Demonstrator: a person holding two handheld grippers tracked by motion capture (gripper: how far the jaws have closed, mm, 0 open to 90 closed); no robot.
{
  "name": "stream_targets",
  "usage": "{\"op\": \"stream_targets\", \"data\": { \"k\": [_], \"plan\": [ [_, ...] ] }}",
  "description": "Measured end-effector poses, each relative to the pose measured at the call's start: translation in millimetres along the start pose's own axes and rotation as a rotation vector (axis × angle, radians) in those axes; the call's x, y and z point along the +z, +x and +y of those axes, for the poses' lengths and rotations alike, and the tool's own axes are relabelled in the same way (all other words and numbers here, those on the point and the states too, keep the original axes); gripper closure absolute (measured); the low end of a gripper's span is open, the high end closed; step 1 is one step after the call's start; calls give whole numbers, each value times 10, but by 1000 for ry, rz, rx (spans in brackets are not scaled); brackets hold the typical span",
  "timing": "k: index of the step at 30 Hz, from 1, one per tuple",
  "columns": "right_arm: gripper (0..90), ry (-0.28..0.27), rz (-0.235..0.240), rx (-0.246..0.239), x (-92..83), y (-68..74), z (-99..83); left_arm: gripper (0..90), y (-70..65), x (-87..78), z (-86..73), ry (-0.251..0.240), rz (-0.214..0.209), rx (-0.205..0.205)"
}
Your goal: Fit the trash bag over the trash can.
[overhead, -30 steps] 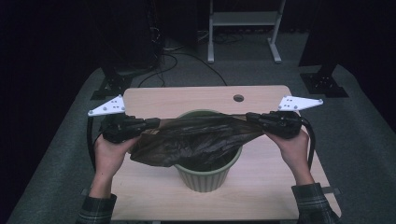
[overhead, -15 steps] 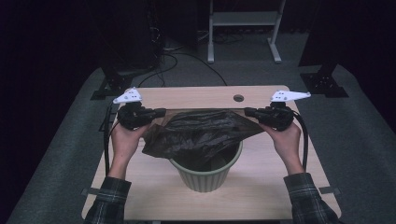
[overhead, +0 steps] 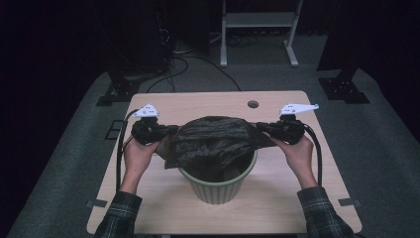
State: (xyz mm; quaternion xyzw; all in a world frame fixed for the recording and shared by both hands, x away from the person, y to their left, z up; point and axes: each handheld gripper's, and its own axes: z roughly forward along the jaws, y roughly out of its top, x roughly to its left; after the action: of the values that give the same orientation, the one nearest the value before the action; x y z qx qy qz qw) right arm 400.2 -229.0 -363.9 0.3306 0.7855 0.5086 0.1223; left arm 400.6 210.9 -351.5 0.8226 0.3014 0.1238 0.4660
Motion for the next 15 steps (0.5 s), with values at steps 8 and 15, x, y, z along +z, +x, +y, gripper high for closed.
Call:
{"op": "stream_targets", "data": {
  "k": [8, 15],
  "plan": [
    [897, 51, 8, 18, 138, -5, -187, 900, 16, 121, -185, 43, -6, -15],
    [897, 97, 1, 30, 210, -13, -339, 900, 3, 222, -301, 85, -2, -17]
  ]
}}
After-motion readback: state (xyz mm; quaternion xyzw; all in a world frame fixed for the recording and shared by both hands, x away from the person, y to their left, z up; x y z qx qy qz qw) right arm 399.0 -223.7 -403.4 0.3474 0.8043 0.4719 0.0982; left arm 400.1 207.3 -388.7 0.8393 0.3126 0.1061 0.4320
